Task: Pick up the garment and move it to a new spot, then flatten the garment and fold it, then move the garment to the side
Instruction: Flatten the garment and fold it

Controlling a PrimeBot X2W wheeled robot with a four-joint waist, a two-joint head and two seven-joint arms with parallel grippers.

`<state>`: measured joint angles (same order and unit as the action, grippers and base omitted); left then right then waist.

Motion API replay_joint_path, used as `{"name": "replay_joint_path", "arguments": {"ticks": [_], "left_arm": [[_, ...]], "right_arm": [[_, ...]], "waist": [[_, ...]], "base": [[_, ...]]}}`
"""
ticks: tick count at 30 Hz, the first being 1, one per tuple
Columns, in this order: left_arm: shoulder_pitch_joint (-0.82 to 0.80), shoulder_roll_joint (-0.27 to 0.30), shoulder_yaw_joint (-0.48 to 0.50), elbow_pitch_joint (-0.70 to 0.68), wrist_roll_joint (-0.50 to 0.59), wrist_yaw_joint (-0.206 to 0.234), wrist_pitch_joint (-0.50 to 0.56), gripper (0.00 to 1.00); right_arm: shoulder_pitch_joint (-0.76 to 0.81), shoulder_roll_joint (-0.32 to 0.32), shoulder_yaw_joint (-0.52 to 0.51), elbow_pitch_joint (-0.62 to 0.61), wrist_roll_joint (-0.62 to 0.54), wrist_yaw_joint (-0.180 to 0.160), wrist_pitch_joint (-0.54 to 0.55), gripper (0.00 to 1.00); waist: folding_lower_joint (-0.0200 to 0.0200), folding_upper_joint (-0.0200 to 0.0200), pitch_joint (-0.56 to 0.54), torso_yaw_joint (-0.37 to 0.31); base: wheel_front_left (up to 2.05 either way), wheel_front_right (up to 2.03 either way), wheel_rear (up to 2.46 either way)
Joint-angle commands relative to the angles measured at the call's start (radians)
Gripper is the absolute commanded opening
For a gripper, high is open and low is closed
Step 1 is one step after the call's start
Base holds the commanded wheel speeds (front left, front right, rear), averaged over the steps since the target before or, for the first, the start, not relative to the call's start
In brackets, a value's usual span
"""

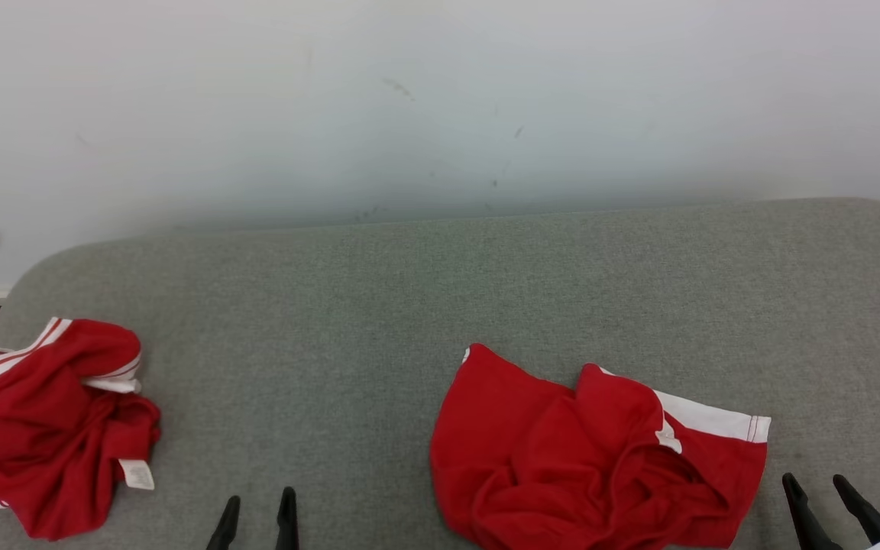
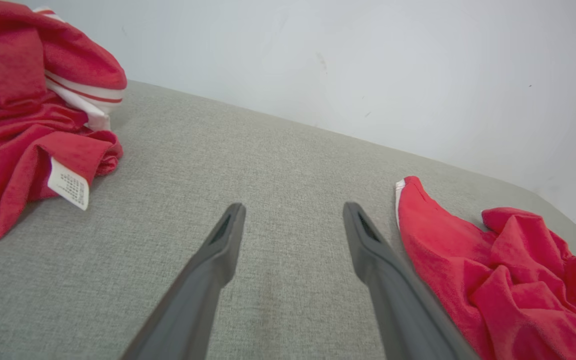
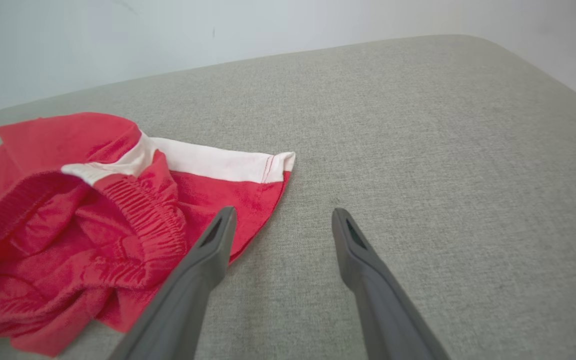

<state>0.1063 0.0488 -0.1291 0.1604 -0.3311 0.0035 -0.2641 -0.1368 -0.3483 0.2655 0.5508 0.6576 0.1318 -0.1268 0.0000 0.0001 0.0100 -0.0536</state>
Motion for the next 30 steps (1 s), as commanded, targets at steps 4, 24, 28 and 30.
{"name": "replay_joint_path", "arguments": {"ticks": [4,24,28,30], "left_arm": [[0.007,0.003,0.008,-0.006,0.010,-0.001,-0.001,1.00],[0.019,0.003,0.013,-0.019,0.024,0.004,-0.001,1.00],[0.020,0.003,0.015,-0.016,0.035,0.000,-0.001,1.00],[0.020,0.003,0.016,-0.016,0.037,0.000,-0.001,1.00]], "right_arm": [[0.032,0.002,-0.041,-0.045,-0.070,-0.002,-0.067,1.00],[0.232,0.157,-0.319,-0.363,-0.429,-0.002,-0.139,1.00],[0.260,0.172,-0.313,-0.351,-0.453,-0.002,-0.139,1.00],[0.263,0.176,-0.306,-0.344,-0.457,-0.002,-0.139,1.00]], "waist": [[0.0000,-0.0001,-0.001,-0.011],[0.0000,-0.0001,-0.015,-0.007],[0.0000,-0.0001,-0.019,-0.001],[0.0000,-0.0001,-0.020,0.003]], "base": [[0.00,0.00,0.00],[0.00,0.00,0.00],[0.00,0.00,0.00],[0.00,0.00,0.00]]}}
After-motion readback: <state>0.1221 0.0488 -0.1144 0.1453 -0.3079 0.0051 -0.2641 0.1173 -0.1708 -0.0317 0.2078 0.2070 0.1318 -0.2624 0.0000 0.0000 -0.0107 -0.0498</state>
